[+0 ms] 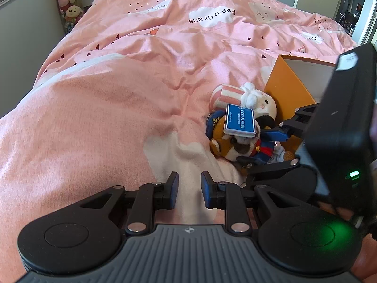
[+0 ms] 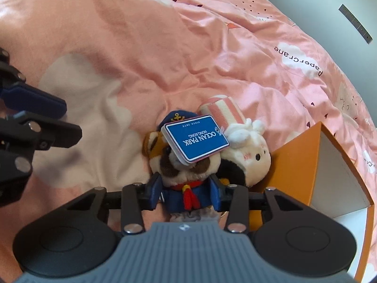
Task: Organize objects
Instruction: 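Lift the red-panda plush with the right gripper and carry it over the box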
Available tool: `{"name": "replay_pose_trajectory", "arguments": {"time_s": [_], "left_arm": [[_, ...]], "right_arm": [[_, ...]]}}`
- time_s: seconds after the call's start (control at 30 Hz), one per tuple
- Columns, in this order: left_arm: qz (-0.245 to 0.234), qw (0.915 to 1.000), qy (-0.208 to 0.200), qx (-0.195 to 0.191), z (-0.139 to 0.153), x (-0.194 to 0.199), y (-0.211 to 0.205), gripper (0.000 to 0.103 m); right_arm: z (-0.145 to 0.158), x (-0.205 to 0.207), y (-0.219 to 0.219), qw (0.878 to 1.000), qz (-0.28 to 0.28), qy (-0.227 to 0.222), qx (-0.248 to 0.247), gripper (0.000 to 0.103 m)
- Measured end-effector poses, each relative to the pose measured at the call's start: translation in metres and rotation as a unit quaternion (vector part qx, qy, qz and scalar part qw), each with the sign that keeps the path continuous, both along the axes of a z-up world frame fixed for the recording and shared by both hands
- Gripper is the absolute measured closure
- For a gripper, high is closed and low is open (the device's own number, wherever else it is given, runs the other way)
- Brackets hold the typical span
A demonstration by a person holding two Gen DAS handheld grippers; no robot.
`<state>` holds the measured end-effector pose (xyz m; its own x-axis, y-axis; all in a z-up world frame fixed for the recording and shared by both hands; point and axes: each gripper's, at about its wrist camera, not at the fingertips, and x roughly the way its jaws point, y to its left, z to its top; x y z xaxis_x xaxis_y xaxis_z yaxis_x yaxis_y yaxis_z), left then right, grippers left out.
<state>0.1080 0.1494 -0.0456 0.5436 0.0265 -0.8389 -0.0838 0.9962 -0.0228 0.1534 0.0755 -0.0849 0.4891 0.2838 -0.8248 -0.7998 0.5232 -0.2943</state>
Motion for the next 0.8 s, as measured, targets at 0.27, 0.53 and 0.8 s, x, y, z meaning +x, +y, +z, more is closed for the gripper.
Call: {"name": "replay_pose_trajectory", "arguments": {"time_s": [0.27,0.53,0.8], "left_arm": [[-0.010,1.0000,-0.001,-0.002,-0.001,0.000,-0.002,0.075],[-0.010,0.9999,-0.006,-0.008,-0.001,-0.003,-0.002,0.075],[-0.014,0.9998,-0.007,-0.013,-0.004,-0.006,-0.003,0.075]], "right_arm": [[0.024,0.029,-0.037,0.981,-0.077,0.137,0.110,0.083],[0.038,-0.006,-0.037,0.996,-0.017,0.046,0.076,0.061],[0.010,-0.019,-0.021,1.000,0.009,0.003,-0.025,0.047]]}}
